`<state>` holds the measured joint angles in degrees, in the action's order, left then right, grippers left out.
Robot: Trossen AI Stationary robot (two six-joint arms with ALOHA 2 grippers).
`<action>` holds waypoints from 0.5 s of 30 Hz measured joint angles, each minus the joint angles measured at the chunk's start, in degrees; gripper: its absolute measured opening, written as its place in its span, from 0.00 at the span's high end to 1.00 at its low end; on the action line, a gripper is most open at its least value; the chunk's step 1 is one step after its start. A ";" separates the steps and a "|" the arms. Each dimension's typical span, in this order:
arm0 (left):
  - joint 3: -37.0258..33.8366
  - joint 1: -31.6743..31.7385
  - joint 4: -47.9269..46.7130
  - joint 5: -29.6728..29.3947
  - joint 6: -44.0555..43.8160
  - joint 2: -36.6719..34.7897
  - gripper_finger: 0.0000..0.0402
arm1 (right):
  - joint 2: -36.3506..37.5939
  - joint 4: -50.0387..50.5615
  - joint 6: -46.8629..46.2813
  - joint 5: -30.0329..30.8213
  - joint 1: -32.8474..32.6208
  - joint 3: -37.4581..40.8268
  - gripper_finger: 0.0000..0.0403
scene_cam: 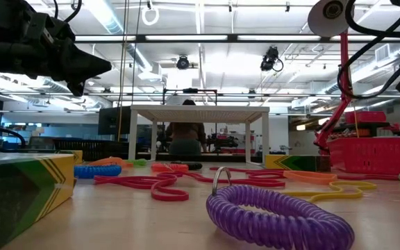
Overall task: Pick & Place Office Desk Supplies
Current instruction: Put the box yellow crayon into the red bin
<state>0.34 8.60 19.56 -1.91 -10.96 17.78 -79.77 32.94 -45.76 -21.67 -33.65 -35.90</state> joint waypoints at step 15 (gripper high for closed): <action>0.00 0.00 0.00 -0.02 0.00 -0.02 0.91 | 0.52 6.08 -0.85 7.20 -0.09 -7.66 0.99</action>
<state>0.34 8.60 19.56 -1.93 -10.96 17.76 -79.24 39.02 -46.60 -14.47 -33.74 -43.56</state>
